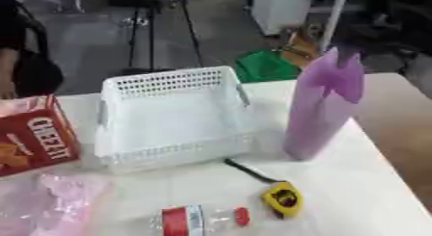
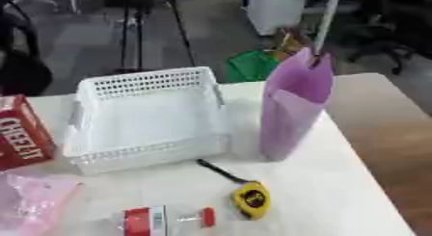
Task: Pick up objects on the table and place them in the box.
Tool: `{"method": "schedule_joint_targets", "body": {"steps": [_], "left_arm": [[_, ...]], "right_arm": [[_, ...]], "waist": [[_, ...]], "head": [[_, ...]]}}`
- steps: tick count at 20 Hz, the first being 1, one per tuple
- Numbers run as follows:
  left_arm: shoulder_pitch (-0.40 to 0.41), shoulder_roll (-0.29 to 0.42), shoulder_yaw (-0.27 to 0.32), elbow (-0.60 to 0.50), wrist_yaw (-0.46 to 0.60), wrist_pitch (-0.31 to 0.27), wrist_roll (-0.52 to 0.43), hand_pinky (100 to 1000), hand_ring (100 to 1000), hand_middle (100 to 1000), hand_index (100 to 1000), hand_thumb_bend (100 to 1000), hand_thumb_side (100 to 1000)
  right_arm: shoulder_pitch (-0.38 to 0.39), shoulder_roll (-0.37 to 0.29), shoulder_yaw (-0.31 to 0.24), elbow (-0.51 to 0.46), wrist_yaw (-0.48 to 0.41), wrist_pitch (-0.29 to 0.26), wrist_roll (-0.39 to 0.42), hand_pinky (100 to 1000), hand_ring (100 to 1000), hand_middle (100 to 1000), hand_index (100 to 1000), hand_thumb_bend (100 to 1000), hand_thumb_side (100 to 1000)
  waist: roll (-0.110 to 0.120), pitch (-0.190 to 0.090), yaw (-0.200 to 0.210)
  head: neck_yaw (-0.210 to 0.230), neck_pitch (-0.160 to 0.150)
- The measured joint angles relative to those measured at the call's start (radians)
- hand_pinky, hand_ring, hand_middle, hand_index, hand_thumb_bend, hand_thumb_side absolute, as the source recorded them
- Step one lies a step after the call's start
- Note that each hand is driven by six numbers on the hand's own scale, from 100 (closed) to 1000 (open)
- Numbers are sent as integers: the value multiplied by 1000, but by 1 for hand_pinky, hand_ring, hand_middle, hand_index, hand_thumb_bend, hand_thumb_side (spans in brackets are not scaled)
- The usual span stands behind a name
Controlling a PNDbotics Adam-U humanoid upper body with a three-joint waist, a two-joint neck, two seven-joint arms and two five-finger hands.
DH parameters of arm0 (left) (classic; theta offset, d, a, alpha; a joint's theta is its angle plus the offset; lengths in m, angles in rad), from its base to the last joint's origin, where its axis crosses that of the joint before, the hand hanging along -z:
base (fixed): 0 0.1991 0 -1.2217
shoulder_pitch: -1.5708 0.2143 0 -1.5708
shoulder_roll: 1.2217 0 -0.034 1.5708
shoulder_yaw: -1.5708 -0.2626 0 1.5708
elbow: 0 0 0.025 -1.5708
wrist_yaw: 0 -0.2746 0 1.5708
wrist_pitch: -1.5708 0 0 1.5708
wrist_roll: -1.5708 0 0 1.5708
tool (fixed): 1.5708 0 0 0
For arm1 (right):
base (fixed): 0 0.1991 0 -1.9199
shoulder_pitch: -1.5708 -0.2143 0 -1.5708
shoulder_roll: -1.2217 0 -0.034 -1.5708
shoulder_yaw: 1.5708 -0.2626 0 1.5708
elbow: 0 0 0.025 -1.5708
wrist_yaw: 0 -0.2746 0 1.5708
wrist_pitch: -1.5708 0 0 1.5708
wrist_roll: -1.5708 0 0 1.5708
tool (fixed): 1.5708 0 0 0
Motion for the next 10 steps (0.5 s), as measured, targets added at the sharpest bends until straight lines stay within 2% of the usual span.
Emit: {"method": "schedule_joint_targets", "body": {"steps": [2, 4, 7, 10], "left_arm": [[0, 0, -3, 0, -2, 2, 1, 730, 798, 828, 819, 100, 1000], [0, 0, -3, 0, -2, 3, 1, 730, 798, 828, 819, 100, 1000], [0, 0, -3, 0, -2, 6, 1, 730, 798, 829, 819, 100, 1000], [0, 0, -4, 0, -2, 9, 1, 730, 799, 829, 819, 100, 1000]], "right_arm": [[0, 0, 0, 0, -1, 1, 1, 771, 790, 782, 840, 100, 817], [0, 0, 0, 0, -3, 1, 2, 771, 790, 782, 840, 100, 817], [0, 0, 0, 0, -3, 0, 3, 772, 790, 782, 839, 100, 817], [0, 0, 0, 0, -3, 0, 3, 772, 790, 782, 839, 100, 817]], "waist": [[2, 0, -2], [5, 0, -4], [6, 0, -5], [6, 0, -9]], "head": [[57, -1], [86, -2], [91, -4], [73, -4]]}}
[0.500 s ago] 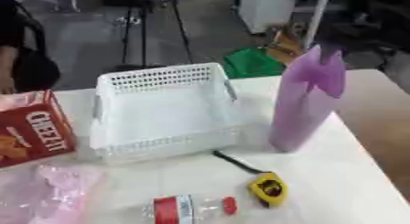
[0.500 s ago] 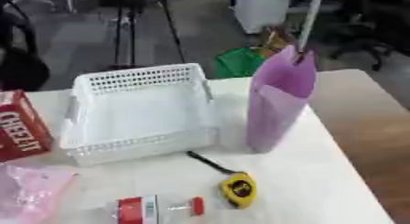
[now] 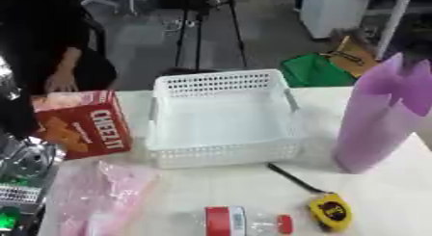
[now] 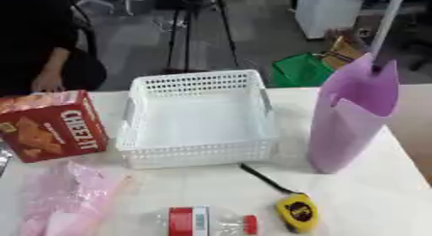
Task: Pick up objects on the table and place them in the box.
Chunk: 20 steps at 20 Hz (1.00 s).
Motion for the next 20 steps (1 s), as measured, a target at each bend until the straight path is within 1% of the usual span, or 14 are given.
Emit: {"method": "schedule_joint_targets", "body": {"steps": [6, 11, 12, 15, 16, 17, 18, 19, 20], "left_arm": [[0, 0, -1, 0, 0, 6, 0, 733, 803, 832, 820, 100, 1000], [5, 4, -10, 0, 0, 22, 0, 735, 804, 830, 822, 100, 1000], [6, 11, -13, 0, 0, 27, 0, 739, 809, 834, 829, 100, 976], [8, 40, -21, 0, -3, 55, -8, 740, 810, 835, 830, 100, 974], [8, 49, -25, 0, -5, 65, -11, 752, 820, 843, 838, 100, 951], [9, 59, -28, 0, -6, 78, -21, 752, 820, 843, 838, 100, 951], [10, 74, -31, 0, -6, 95, -35, 764, 831, 853, 846, 133, 933], [13, 89, -31, 0, -6, 115, -53, 765, 832, 854, 847, 139, 933], [18, 107, -31, 0, -5, 139, -75, 771, 836, 857, 850, 169, 926]], "right_arm": [[0, 0, 0, 0, 0, 0, 0, 772, 790, 781, 838, 100, 817], [1, 0, 0, 0, 0, -1, 0, 772, 790, 781, 837, 100, 817], [1, 0, 0, 0, 0, -1, 0, 771, 790, 781, 837, 100, 817], [2, 0, 0, 0, 0, -1, 0, 771, 790, 781, 837, 100, 817], [3, 0, 0, 0, 0, -1, 0, 771, 790, 781, 836, 100, 817], [5, 0, 0, 0, 0, -1, 0, 771, 790, 781, 836, 100, 817], [6, 0, 0, 0, 0, -1, 0, 771, 790, 781, 836, 100, 816], [7, 0, 0, 0, 0, -1, 0, 771, 790, 781, 836, 100, 816], [9, 0, 0, 0, 0, -1, 1, 771, 790, 781, 836, 100, 816]], "waist": [[-1, 0, 0], [-2, 0, 0], [-3, 0, 0], [-4, 0, 0], [-4, 0, 0], [-3, 0, 0], [-3, 0, 0], [-2, -1, 2], [0, -1, 4]], "head": [[-39, 0], [-66, 3], [-71, 4], [-78, 4], [-79, 4], [-79, 6], [-78, 10], [-71, 15], [-62, 20]]}}
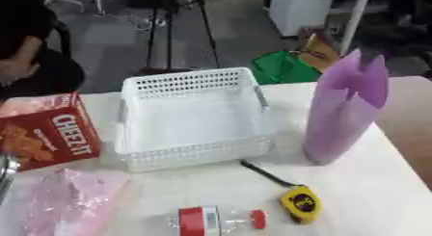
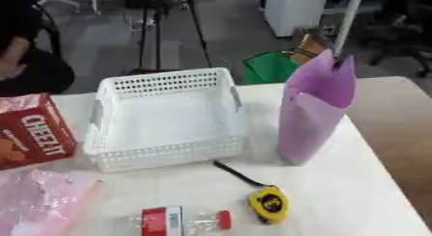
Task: Pick up objects on the table and place them in the box.
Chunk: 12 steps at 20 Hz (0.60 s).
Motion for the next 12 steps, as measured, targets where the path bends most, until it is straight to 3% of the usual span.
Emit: {"method": "schedule_joint_targets", "body": {"steps": [4, 8, 12], "left_arm": [[9, 54, 0, 0, 2, 83, -86, 797, 857, 872, 865, 261, 889], [9, 98, 0, 0, 1, 146, -183, 820, 875, 890, 896, 255, 930], [-4, 142, 0, 0, -24, 206, -294, 846, 897, 914, 931, 225, 981]], "right_arm": [[1, 0, 0, 0, 0, 0, 0, 771, 790, 781, 835, 100, 816], [2, 0, 0, 0, 0, 1, 1, 771, 790, 781, 835, 100, 816], [8, 0, 0, 0, 0, 1, 1, 771, 790, 780, 835, 100, 816]], "waist": [[1, -6, 2], [1, -8, 7], [-1, -12, 13]], "head": [[44, 13], [83, 16], [80, 15]]}}
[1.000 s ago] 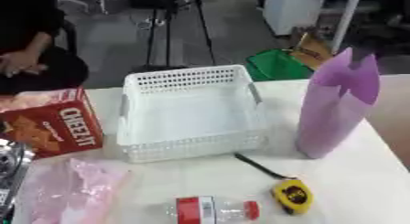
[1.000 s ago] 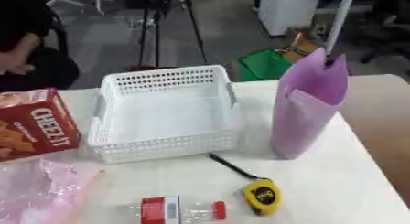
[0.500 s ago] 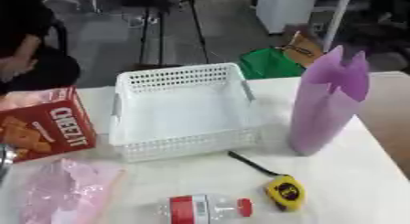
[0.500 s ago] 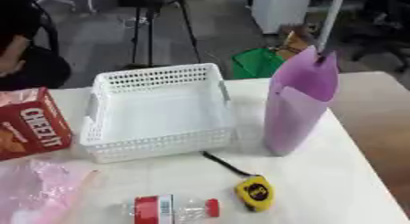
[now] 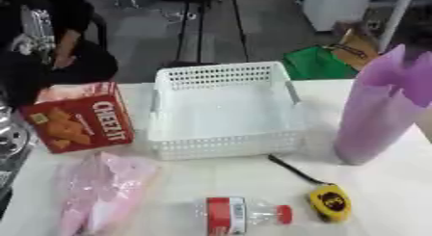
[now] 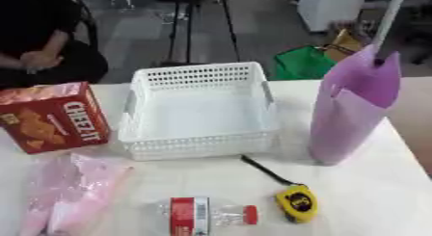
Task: Pick up objects on the table and place them in the box.
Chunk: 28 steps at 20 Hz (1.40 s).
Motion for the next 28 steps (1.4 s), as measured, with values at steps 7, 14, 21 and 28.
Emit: {"method": "schedule_joint_targets", "body": {"steps": [7, 14, 21, 28], "left_arm": [[-42, 89, -8, 3, -54, 121, -272, 930, 984, 993, 1000, 149, 982], [-142, 176, -22, 35, -132, 158, -807, 982, 1000, 1000, 1000, 243, 946], [-193, 203, -22, 74, -166, 135, -1206, 962, 1000, 1000, 1000, 367, 970], [-207, 210, -30, 123, -181, 112, -1339, 982, 1000, 1000, 1000, 522, 883]], "right_arm": [[8, 0, 0, 0, 0, 3, 3, 770, 790, 780, 834, 100, 817], [16, 0, 1, 0, 0, 4, 7, 770, 790, 780, 833, 100, 817], [20, 0, 6, 0, -1, 7, 14, 770, 791, 780, 830, 100, 816], [20, 0, 6, 0, -7, 9, 18, 770, 791, 778, 822, 100, 815]], "waist": [[-3, -9, 7], [-5, -18, 7], [-4, -25, 8], [-4, -25, 5]], "head": [[-43, 0], [-67, 0], [-73, 0], [-75, -6]]}}
